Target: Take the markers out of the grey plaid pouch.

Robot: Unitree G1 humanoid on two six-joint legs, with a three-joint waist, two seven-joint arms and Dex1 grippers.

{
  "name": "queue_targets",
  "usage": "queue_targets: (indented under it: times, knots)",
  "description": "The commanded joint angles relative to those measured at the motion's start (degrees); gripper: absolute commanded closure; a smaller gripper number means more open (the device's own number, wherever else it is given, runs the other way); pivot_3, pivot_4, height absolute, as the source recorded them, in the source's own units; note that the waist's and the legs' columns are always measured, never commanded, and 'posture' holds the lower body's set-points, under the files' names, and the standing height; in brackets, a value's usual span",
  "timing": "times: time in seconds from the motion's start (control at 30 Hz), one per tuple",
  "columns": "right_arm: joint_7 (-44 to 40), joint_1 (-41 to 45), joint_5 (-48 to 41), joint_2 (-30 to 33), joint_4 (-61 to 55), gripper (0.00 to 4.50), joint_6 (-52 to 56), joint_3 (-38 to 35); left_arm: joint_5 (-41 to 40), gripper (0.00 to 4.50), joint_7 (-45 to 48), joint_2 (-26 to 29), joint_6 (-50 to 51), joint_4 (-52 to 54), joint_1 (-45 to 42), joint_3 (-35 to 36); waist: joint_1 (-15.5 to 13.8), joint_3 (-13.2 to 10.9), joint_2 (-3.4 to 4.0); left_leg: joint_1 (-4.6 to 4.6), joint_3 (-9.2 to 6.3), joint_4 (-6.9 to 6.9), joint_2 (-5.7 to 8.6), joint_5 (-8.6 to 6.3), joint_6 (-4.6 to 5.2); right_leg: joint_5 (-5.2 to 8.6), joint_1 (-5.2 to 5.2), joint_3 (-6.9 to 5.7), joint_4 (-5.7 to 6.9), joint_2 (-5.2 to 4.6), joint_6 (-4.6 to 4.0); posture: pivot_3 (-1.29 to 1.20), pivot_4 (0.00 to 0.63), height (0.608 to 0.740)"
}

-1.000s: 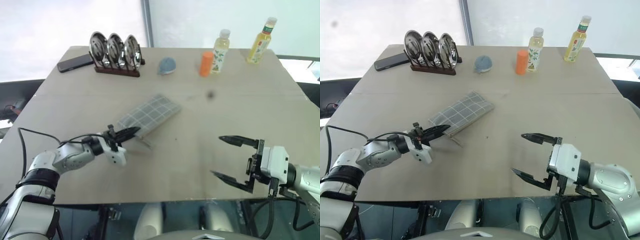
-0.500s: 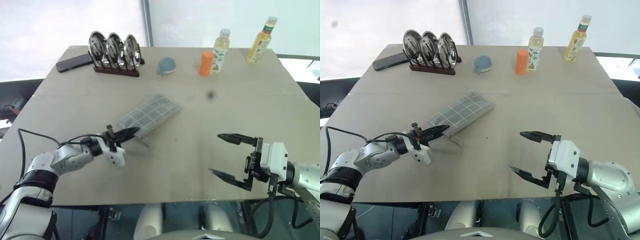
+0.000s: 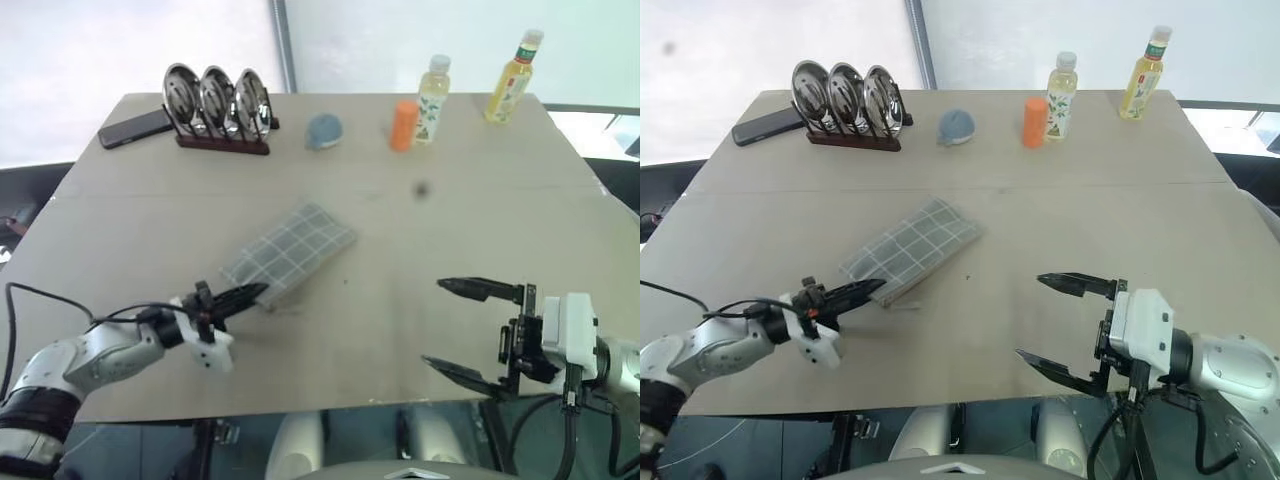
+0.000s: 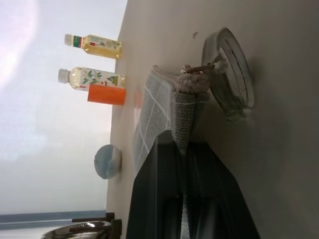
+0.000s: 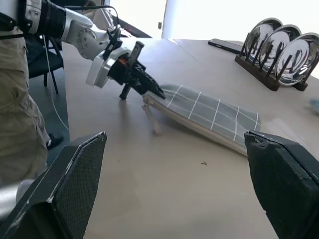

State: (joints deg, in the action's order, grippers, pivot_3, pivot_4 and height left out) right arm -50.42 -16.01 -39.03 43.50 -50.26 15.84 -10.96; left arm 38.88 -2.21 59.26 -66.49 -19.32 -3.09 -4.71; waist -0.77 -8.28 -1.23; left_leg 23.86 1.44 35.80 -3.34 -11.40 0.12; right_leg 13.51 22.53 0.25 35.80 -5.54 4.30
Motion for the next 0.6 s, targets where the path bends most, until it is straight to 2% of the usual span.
queue_targets:
  times: [0.03, 0.27, 0.6]
  knots:
    - [1.6, -1.1, -2.4, 0.0, -4.3, 0.00, 0.2, -1.5, 0.4, 4.45, 0.5, 1.5, 0.9, 3.4, 3.1, 3.0, -0.1, 0.0, -0.02, 0.00, 0.00, 0.00, 0.00, -0.02, -0.03, 0.00, 0.00, 0.00, 0.00, -0.01, 0.01, 0.00, 0.150, 0.740]
    - [4.0, -3.6, -3.8, 0.0, -7.3, 0.00, 0.9, -1.8, -0.6, 4.45, 1.9, 1.5, 2.0, 8.1, 8.0, 6.4, -0.1, 0.0, -0.15, 0.03, 0.03, 0.00, 0.00, -0.14, -0.24, 0.02, 0.03, 0.00, -0.02, -0.05, 0.03, 0.00, 0.150, 0.740]
    - [5.4, -2.6, -4.2, 0.3, -6.8, 0.00, 1.6, -1.7, -0.3, 4.45, 2.2, -0.5, 4.7, 9.4, 8.2, 6.7, -0.1, 0.0, -0.20, 0.03, 0.03, 0.01, 0.01, -0.14, -0.24, 0.03, 0.04, -0.01, -0.02, -0.05, 0.04, 0.00, 0.150, 0.740]
